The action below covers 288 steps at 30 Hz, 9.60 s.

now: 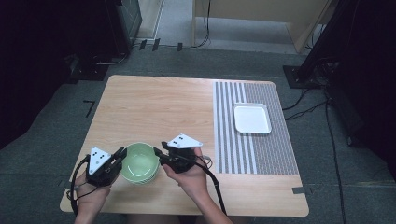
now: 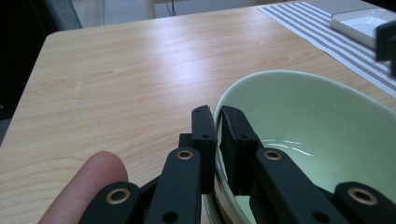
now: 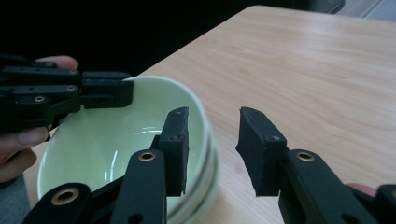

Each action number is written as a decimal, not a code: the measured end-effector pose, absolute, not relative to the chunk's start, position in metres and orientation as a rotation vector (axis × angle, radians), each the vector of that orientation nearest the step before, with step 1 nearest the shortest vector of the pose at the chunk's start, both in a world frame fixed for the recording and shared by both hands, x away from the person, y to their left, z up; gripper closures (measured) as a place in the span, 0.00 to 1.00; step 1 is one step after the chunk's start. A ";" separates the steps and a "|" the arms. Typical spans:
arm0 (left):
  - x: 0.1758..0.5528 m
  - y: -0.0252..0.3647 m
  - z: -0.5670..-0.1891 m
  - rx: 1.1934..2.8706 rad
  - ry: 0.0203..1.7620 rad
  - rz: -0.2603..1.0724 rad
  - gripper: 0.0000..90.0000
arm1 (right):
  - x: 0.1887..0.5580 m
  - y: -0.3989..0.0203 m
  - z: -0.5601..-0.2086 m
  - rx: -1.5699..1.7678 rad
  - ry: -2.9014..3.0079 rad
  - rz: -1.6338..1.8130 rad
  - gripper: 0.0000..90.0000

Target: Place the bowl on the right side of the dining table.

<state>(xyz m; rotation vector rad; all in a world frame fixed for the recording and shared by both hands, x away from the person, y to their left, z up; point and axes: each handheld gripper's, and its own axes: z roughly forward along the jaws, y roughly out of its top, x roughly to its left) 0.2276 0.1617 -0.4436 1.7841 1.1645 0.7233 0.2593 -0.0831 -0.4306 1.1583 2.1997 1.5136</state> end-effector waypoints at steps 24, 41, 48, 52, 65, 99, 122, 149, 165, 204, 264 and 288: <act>0.227 0.161 -0.441 1.767 1.150 0.741 0.94 | 0.281 -0.049 -0.448 1.201 2.270 1.385 0.86; 0.238 0.171 -0.448 1.732 1.218 0.567 0.85 | 0.278 -0.050 -0.433 1.003 2.273 1.374 0.98; 0.236 0.164 -0.452 1.767 1.225 0.614 0.79 | 0.285 -0.051 -0.438 1.084 2.294 1.392 0.97; 0.237 0.163 -0.454 1.780 1.230 0.617 0.79 | 0.288 -0.047 -0.441 1.110 2.341 1.351 0.91; 0.240 0.161 -0.469 1.842 1.242 0.632 0.77 | 0.280 -0.040 -0.434 0.999 2.301 1.309 0.89; 0.235 0.160 -0.450 1.743 1.192 0.691 0.91 | 0.261 -0.043 -0.435 0.758 2.075 1.311 0.94; 0.235 0.164 -0.449 1.647 1.222 0.658 0.82 | 0.260 -0.038 -0.430 0.840 2.094 1.234 0.94; 0.216 0.160 -0.430 1.496 1.141 0.815 0.91 | 0.249 -0.036 -0.421 1.049 1.905 1.415 0.94; 0.219 0.188 -0.423 1.433 1.058 0.635 0.00 | 0.261 -0.070 -0.410 1.070 1.839 1.374 0.94; 0.263 0.246 -0.506 1.701 1.674 0.679 0.00 | 0.274 -0.148 -0.415 1.246 1.743 1.335 0.94; 0.271 0.230 -0.519 1.827 1.670 0.691 0.00 | 0.311 -0.318 -0.411 1.546 1.488 1.139 0.94; 0.271 0.230 -0.519 1.827 1.669 0.692 0.00 | 0.342 -0.360 -0.437 1.711 1.429 1.056 0.94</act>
